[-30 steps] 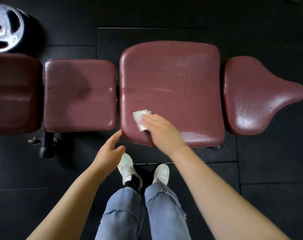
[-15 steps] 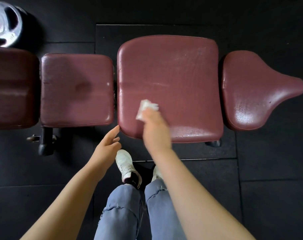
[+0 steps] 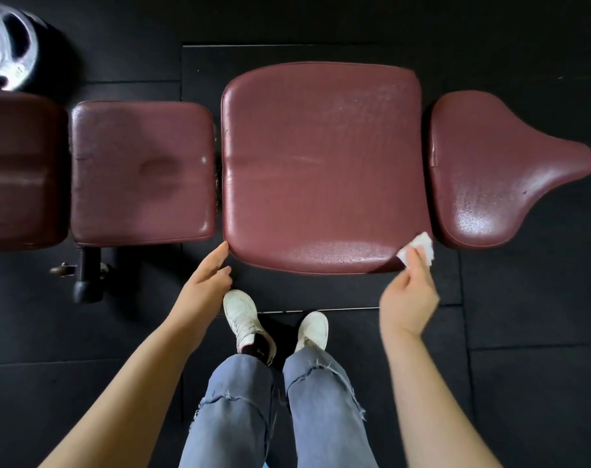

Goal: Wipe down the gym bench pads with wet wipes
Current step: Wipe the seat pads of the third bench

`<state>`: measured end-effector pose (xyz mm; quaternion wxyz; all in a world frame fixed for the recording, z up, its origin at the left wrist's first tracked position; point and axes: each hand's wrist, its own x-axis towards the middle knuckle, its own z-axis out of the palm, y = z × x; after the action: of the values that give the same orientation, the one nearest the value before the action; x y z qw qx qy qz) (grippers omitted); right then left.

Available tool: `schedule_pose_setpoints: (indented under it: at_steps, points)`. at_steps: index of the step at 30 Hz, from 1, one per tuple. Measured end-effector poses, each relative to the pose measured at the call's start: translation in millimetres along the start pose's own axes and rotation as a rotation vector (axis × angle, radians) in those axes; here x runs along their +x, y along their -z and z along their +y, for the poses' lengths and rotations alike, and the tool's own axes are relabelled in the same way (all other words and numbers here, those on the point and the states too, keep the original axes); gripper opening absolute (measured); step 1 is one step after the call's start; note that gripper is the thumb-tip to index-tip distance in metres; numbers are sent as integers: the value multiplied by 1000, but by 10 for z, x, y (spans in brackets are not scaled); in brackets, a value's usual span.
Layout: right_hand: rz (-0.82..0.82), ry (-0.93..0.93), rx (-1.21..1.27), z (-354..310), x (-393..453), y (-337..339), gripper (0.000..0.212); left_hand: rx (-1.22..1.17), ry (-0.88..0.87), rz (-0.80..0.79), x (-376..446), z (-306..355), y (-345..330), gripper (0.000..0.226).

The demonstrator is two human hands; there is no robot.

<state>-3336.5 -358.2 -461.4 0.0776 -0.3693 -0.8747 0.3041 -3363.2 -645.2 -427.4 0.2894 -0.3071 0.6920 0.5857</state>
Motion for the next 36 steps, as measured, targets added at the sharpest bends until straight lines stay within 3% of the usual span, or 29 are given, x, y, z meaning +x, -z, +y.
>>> schedule_pose_setpoints:
  at_steps: [2, 6, 8, 11, 14, 18, 21, 23, 25, 27, 30, 32, 36]
  points:
    - [-72, 168, 37, -319, -180, -233, 39, -52, -1, 14, 17, -9, -13, 55]
    - [-482, 783, 42, -919, -705, -651, 28, -107, 20, 70, 40, -11, -55, 46]
    - [-663, 1026, 30, -978, -756, -719, 32, -143, 26, 80, 32, -8, -80, 38]
    - [-690, 1204, -60, -720, -426, -562, 49, -141, 45, 138, 28, 23, -119, 30]
    - [-568, 1009, -178, -179, -11, -193, 62, -145, 52, 153, 26, 14, -141, 31]
    - [-273, 486, -175, 463, 120, 281, 46, -141, 46, 175, 19, -23, -145, 34]
    - [-114, 202, -26, 328, -50, 180, 43, -139, 35, 179, 11, -33, -174, 37]
    - [-98, 183, 49, 44, -255, -19, 42, -146, 25, 184, -1, -27, -203, 38]
    - [-230, 349, 100, -347, -563, -241, 44, -148, 14, 177, -8, -6, -224, 38]
    - [-492, 607, 87, -710, -858, -469, 44, -153, 27, 161, -11, 22, -222, 36]
    - [-802, 999, -128, -895, -988, -695, 40, -87, 27, 121, -19, 34, -184, 23]
    - [-810, 1177, -201, -803, -797, -677, 38, -70, 17, 116, -10, 27, -161, 24]
    - [-597, 1565, -439, -426, -147, -328, 44, -25, 1, 153, 25, -2, -165, 40]
